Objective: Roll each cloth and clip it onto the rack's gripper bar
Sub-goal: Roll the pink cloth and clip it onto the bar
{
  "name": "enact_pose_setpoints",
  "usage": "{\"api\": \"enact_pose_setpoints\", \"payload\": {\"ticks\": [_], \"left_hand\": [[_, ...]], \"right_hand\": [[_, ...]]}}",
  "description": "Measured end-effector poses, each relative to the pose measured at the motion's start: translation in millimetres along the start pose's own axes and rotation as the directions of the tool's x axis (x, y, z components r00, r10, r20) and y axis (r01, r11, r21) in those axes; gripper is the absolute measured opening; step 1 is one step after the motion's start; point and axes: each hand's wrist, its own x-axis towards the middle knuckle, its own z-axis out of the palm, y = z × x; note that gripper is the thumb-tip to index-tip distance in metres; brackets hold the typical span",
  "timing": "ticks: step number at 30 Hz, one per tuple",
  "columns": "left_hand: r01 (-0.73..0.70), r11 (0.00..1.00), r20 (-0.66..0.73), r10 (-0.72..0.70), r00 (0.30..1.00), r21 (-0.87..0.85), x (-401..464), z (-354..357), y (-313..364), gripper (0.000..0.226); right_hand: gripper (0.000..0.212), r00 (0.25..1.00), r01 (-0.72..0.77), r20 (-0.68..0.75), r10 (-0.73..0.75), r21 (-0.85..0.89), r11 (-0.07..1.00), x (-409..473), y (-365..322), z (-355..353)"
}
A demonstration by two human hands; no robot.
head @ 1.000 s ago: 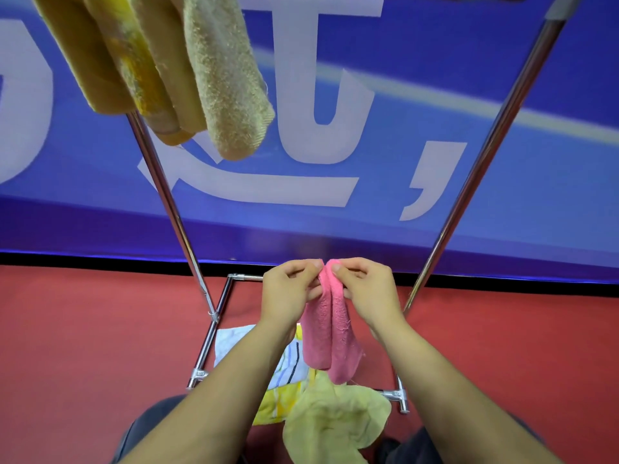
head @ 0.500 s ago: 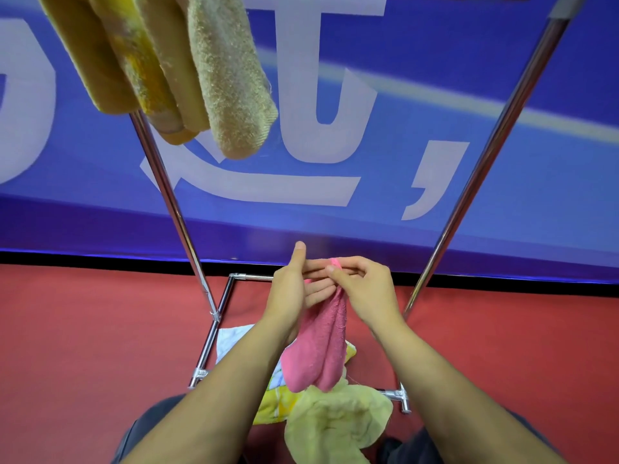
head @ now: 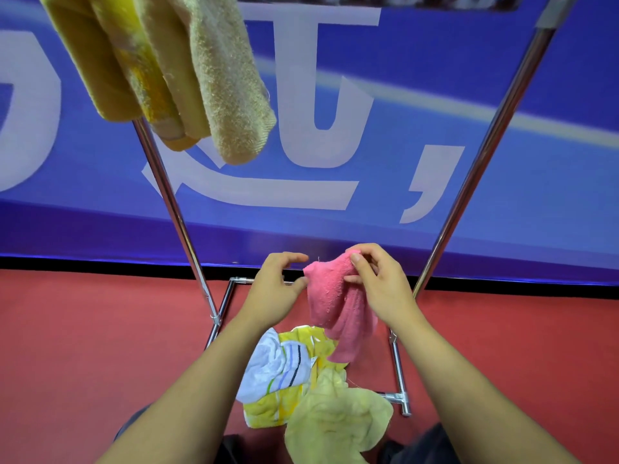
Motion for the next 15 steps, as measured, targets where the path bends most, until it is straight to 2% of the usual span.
{"api": "enact_pose_setpoints", "payload": {"ticks": [4,11,15], "left_hand": [[-0.134,0.988,0.078,0.128,0.989,0.08,-1.0,7.6,-7.3,0.037],[-0.071,0.992,0.186,0.05,0.981,0.104,-0.6,9.8,-8.4,0.028],[-0.032,0.995,0.318,-0.001,0.948,0.099,-4.8,0.7,-6.0,0.012]], "right_hand": [[0.014,0.999,0.043,0.028,-0.044,0.019,0.999,-3.0,-2.5,-2.3],[0.015,0.996,0.077,0.036,-0.081,0.102,0.992,-6.1,-8.6,-6.7],[0.016,0.998,0.055,0.024,-0.058,0.131,0.99,-5.3,-9.5,-9.2]]}}
